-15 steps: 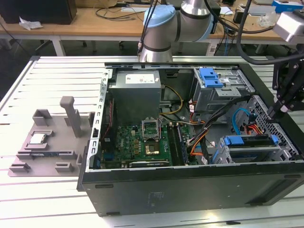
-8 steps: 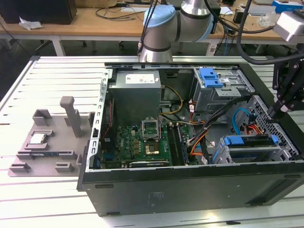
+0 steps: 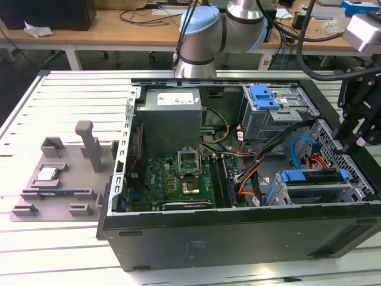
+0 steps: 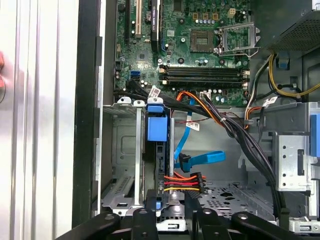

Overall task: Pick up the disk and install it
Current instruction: 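Insert the second disk wire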

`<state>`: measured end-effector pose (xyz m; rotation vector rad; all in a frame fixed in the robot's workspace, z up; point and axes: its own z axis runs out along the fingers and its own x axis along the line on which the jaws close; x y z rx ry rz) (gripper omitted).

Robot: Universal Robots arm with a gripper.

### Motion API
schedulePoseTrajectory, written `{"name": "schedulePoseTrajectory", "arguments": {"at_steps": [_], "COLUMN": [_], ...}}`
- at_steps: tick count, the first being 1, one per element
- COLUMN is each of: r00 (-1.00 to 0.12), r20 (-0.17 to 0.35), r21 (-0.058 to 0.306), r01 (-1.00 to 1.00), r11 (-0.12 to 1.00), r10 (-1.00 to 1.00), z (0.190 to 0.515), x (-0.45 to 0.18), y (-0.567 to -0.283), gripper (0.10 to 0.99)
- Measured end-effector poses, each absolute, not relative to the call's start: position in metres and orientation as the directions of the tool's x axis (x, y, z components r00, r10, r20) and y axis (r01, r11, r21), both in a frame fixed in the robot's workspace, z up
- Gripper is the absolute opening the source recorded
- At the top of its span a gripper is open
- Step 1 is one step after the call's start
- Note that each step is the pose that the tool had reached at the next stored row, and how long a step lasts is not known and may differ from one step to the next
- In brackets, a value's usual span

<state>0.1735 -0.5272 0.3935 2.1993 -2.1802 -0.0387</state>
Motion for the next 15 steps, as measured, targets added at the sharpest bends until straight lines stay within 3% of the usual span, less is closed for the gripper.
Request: {"name": "schedulePoseTrajectory", "arguments": {"at_steps": [15], "r00": [0.037], "r20": [0.016], "r21": [0.049], "r01": [-0.998], "r11": [-0.036], "r10": [-0.999], "z": [0.378], "x": [0.142], "y": [-0.520], "gripper": [0.361]}}
